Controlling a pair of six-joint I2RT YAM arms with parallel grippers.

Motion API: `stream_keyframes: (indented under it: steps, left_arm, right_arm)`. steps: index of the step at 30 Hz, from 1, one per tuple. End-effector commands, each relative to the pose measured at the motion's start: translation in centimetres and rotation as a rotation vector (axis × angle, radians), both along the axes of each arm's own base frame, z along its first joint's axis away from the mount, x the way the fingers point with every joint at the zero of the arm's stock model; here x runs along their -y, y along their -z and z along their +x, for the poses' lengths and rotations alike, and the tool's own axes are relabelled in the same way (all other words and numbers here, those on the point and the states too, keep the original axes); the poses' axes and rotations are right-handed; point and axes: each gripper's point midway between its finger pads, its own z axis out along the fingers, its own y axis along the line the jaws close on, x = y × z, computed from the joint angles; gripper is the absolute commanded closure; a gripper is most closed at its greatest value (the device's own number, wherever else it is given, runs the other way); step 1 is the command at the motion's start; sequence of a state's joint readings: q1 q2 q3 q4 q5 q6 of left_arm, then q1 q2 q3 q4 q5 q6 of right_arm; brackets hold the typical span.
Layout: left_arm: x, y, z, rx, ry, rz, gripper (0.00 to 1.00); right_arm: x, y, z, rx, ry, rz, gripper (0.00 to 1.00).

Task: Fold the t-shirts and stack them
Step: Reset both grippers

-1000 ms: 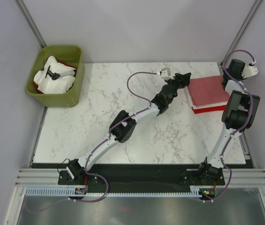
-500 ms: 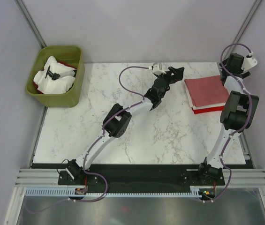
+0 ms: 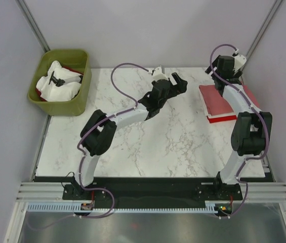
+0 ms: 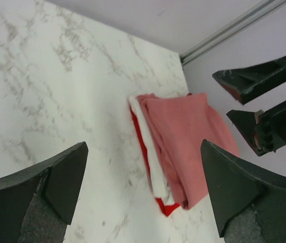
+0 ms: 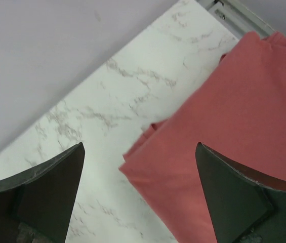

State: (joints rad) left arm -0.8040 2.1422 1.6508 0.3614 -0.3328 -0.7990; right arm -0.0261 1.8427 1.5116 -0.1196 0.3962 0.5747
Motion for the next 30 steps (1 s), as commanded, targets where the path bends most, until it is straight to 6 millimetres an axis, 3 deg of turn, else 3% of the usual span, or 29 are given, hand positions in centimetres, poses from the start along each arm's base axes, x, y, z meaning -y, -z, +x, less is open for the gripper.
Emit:
stream_keyframes:
  steps: [1, 3, 4, 6, 9, 11, 13, 14, 15, 16, 17, 18, 19, 20, 21, 23, 25, 26, 28, 29, 30]
  left_arm:
    - [-3.1, -0.6, -3.1, -0.145, -0.01, 0.041, 0.0]
    - [-4.8, 1.2, -5.0, -0.233, -0.004, 0.121, 0.0]
    - [-5.7, -0.1, -5.8, -0.234, -0.001, 0.12, 0.0]
    - [-7.6, 1.5, -7.3, -0.286, 0.001, 0.175, 0.0]
    - [-11.5, 1.7, -9.8, -0.316, -0.014, 0.233, 0.0]
    - [-14.2, 1.8, -11.6, -0.319, -0.013, 0.254, 0.0]
    - [-16.9, 2.0, -12.1, -0.33, -0.033, 0.262, 0.0]
    - [-18.3, 3.8, -13.4, -0.367, -0.031, 0.284, 0.0]
    - [-20.0, 2.5, -13.8, -0.345, -0.048, 0.255, 0.0]
    - [-20.9, 2.4, -14.3, -0.337, -0.053, 0.253, 0.0]
    - [-22.4, 4.2, -15.3, -0.358, -0.07, 0.279, 0.0]
    - [-23.2, 2.9, -16.0, -0.319, -0.077, 0.258, 0.0]
    - [-23.9, 3.1, -16.5, -0.303, -0.08, 0.273, 0.0]
    - [-24.9, 4.8, -17.4, -0.315, -0.09, 0.302, 0.0]
    - [-25.4, 3.6, -17.6, -0.257, -0.095, 0.286, 0.0]
    - [-26.8, 5.2, -18.3, -0.246, -0.126, 0.309, 0.0]
    - [-27.4, 4.5, -18.3, -0.183, -0.144, 0.296, 0.01]
    - [-28.0, 5.7, -18.6, -0.192, -0.161, 0.311, 0.01]
    - [-27.9, 4.8, -18.5, -0.12, -0.161, 0.267, 0.02]
    - [-28.7, 6.7, -18.9, -0.118, -0.176, 0.287, 0.02]
    - [-29.2, 7.2, -18.8, -0.094, -0.196, 0.289, 0.02]
  right_arm:
    - [-3.1, 1.3, -4.0, -0.113, -0.104, -0.098, 0.02]
    - [-5.4, 2.1, -5.5, -0.139, -0.161, -0.133, 0.02]
    - [-5.8, 2.9, -7.2, -0.16, -0.175, -0.142, 0.02]
    - [-7.9, 3.5, -8.4, -0.147, -0.254, -0.092, 0.02]
    - [-11.0, 3.7, -11.5, -0.11, -0.366, -0.054, 0.02]
    - [-11.9, 3.2, -13.7, -0.112, -0.384, -0.1, 0.02]
    - [-14.6, 2.8, -15.5, -0.116, -0.456, -0.158, 0.02]
    - [-15.1, 3.2, -16.5, -0.147, -0.475, -0.167, 0.02]
    - [-16.4, 3.2, -17.3, -0.152, -0.514, -0.172, 0.02]
    - [-16.8, 3.2, -18.2, -0.152, -0.539, -0.172, 0.02]
    - [-17.2, 3.2, -18.9, -0.147, -0.558, -0.175, 0.02]
    - [-17.3, 3.2, -19.3, -0.139, -0.563, -0.165, 0.02]
    - [-17.6, 3.2, -20.1, -0.111, -0.59, -0.145, 0.02]
    - [-17.8, 3.3, -20.3, -0.096, -0.599, -0.131, 0.02]
    - [-17.8, 2.9, -20.7, -0.071, -0.601, -0.111, 0.02]
    - [-18.5, 4.3, -21.2, -0.052, -0.621, -0.061, 0.02]
    - [-18.6, 6.3, -21.6, -0.054, -0.611, -0.024, 0.02]
    - [-18.6, 6.6, -21.4, -0.036, -0.606, -0.016, 0.02]
    - [-18.4, 8.2, -21.5, -0.076, -0.59, -0.01, 0.02]
    - [-18.4, 8.3, -21.5, -0.084, -0.591, -0.014, 0.02]
    - [-18.3, 8.5, -21.5, -0.093, -0.584, -0.018, 0.02]
